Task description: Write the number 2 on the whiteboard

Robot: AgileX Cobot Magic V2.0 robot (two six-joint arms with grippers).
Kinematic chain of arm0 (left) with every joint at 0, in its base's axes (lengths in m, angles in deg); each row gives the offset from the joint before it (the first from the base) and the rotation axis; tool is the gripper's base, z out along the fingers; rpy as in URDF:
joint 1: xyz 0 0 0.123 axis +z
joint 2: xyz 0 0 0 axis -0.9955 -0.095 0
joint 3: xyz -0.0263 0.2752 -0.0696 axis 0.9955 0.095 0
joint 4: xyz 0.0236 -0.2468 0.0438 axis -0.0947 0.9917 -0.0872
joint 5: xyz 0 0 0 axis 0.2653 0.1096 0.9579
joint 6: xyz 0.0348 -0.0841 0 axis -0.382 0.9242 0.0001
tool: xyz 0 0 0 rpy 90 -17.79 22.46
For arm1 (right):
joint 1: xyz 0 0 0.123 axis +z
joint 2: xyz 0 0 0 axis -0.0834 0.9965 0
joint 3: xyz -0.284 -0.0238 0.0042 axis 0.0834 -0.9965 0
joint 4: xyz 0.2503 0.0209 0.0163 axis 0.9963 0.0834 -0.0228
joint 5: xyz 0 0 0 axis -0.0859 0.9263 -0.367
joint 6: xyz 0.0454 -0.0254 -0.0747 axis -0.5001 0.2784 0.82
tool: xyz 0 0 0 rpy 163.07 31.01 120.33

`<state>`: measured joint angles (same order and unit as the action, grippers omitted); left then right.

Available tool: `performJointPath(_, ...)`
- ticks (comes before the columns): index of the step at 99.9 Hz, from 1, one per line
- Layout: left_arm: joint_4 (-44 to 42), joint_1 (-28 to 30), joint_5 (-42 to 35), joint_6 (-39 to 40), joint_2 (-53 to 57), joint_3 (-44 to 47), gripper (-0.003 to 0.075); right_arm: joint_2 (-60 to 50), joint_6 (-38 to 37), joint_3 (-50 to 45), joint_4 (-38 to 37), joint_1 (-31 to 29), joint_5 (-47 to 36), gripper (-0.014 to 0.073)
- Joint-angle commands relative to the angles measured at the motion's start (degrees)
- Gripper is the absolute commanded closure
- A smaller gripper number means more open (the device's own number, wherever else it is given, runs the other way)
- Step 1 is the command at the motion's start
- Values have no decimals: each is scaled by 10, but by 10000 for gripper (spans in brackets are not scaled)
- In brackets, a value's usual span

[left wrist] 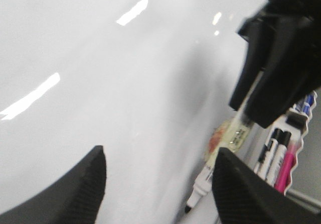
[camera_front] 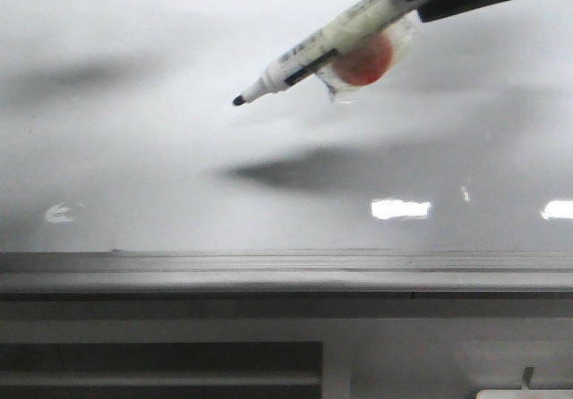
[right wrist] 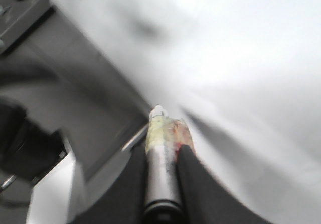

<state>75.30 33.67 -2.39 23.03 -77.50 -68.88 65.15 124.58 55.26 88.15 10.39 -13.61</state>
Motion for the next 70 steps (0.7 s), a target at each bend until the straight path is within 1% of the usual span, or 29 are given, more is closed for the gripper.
performJointPath(1,44,33,-43,14,39,-4,496,-61,67,-32,101,2,-60,648)
performJointPath(2,44,36,-43,14,41,-4,496,-65,67,-36,108,2,-62,648)
performJointPath(4,53,46,-43,14,47,2,563,-80,92,-45,130,2,-68,648)
performJointPath(11,78,65,-45,14,62,18,745,-110,135,-72,185,2,-92,648)
performJointPath(21,90,84,-60,14,79,41,741,-129,142,-98,200,2,-155,648)
performJointPath(28,95,85,-80,14,87,55,741,-130,145,-105,200,2,-181,648)
performJointPath(40,97,85,-97,14,92,63,741,-127,170,-106,210,2,-193,648)
performJointPath(56,98,85,-105,14,91,64,741,-90,176,-106,213,2,-199,648)
performJointPath(70,98,85,-109,14,91,64,741,-59,216,-106,249,2,-204,648)
